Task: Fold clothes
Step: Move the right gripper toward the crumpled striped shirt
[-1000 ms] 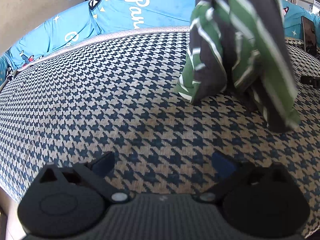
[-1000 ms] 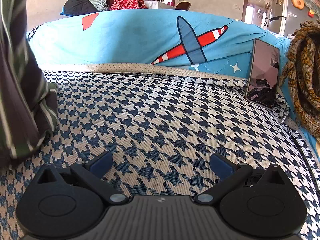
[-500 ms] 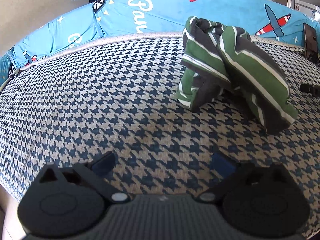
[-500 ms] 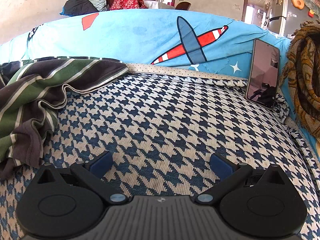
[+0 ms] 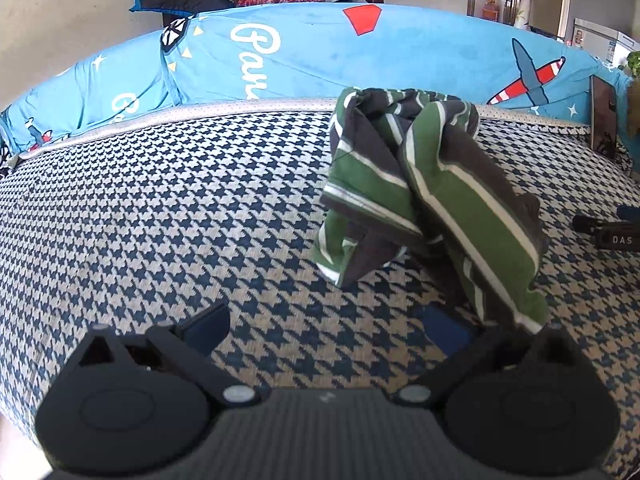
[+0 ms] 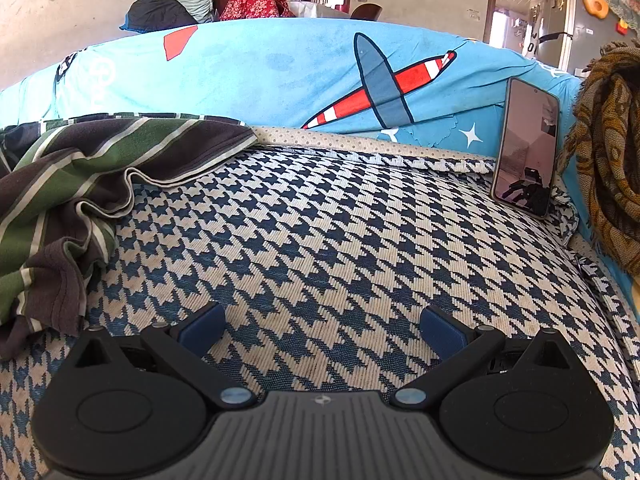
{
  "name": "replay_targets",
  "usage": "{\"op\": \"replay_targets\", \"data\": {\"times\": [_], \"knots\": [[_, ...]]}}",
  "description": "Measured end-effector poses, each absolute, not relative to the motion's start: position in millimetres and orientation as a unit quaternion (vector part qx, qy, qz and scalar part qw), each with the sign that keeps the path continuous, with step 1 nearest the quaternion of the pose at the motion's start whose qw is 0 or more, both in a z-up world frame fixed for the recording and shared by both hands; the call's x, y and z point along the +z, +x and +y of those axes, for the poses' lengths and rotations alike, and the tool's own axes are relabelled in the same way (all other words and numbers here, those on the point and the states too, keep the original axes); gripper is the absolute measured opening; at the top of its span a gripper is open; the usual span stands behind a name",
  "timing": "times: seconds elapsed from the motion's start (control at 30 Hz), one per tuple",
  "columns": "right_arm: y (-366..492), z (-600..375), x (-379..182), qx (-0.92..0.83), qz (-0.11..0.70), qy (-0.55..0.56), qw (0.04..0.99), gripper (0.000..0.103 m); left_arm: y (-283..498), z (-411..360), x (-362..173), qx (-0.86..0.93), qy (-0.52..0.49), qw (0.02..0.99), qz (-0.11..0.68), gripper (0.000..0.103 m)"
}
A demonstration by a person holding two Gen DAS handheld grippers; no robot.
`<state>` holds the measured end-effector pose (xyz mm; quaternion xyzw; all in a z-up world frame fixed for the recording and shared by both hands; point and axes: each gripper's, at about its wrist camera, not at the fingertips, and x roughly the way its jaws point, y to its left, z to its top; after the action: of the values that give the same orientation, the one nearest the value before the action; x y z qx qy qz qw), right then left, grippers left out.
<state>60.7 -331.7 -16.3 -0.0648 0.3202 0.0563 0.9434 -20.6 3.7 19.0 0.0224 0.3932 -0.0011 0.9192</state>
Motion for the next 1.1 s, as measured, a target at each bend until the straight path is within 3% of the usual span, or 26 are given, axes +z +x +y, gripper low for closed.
{"op": "replay_targets", "data": {"times": [0.23, 0.83, 1.1], "knots": [[60.7, -330.7, -16.2, 0.054, 0.322, -0.064, 0.943, 0.103, 0.2, -1.1, 39.0, -0.009, 0.052, 0.937, 0.345, 0.103], [64.9, -320.1, -0.1, -0.002, 0.372, -0.043, 0.927, 0.103, 24.7, 1.0, 41.4, 0.013, 0.042, 0.930, 0.365, 0.103], [65.8, -299.7, 35.1, 0.065, 0.339, 0.076, 0.936, 0.103, 23.7, 7.1, 39.0, 0.036, 0.023, 0.926, 0.375, 0.103]]}}
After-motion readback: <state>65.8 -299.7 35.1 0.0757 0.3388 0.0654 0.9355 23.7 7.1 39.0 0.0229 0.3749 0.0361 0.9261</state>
